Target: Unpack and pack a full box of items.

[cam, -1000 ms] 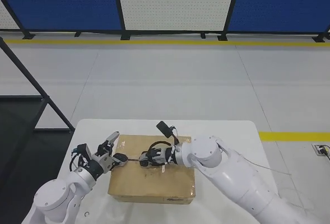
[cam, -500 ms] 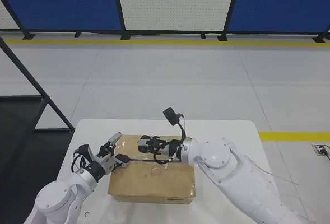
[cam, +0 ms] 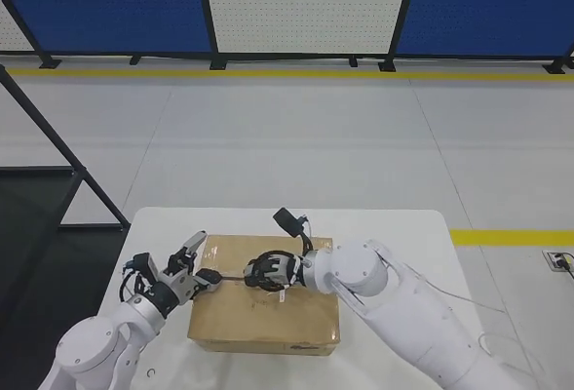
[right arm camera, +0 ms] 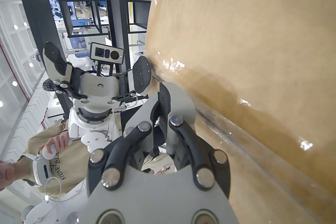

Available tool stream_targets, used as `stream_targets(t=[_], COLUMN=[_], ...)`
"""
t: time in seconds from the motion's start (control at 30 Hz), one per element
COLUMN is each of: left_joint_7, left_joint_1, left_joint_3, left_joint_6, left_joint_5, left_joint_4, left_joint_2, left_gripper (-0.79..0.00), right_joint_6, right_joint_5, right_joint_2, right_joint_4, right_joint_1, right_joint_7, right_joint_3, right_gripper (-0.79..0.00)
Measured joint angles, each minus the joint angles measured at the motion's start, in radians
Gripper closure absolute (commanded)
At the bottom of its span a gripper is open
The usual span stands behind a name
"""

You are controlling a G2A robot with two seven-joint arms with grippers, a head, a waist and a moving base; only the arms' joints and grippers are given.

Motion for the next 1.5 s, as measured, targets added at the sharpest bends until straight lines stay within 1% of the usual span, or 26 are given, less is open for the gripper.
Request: stream_targets(t=[0.3, 0.53, 0.77, 1.23, 1.33, 1.5], left_joint_7=[-0.012, -0.005, 0.005, 0.015, 0.015, 0.013], left_joint_1=[0.004, 0.007, 0.000, 0.008, 0.011, 0.012], left_joint_3=[-0.011, -0.002, 0.019, 0.008, 0.006, 0.005], left_joint_6=[-0.004, -0.002, 0.000, 0.000, 0.000, 0.000], left_joint_5=[0.006, 0.002, 0.002, -0.002, -0.002, -0.004], left_joint_4=[0.006, -0.006, -0.013, -0.023, -0.025, -0.024], left_joint_2=[0.003, 0.002, -0.001, 0.000, 0.000, 0.000], left_gripper=[-0.785, -0.785, -0.785, -0.785, -0.785, -0.785], right_joint_6=[0.042, 0.060, 0.103, 0.222, 0.233, 0.221], right_joint_5=[-0.041, -0.073, -0.127, -0.256, -0.269, -0.257], right_joint_2=[-0.026, -0.022, -0.001, 0.055, 0.067, 0.091], right_joint_4=[0.052, 0.048, -0.014, -0.112, -0.130, -0.160], right_joint_1=[0.031, 0.016, -0.022, -0.090, -0.109, -0.154], right_joint_7=[0.023, 0.024, 0.030, 0.128, 0.145, 0.176], right_joint_3=[-0.035, -0.012, 0.034, 0.133, 0.162, 0.236], right_gripper=[0.000, 0.000, 0.000, 0.000, 0.000, 0.000])
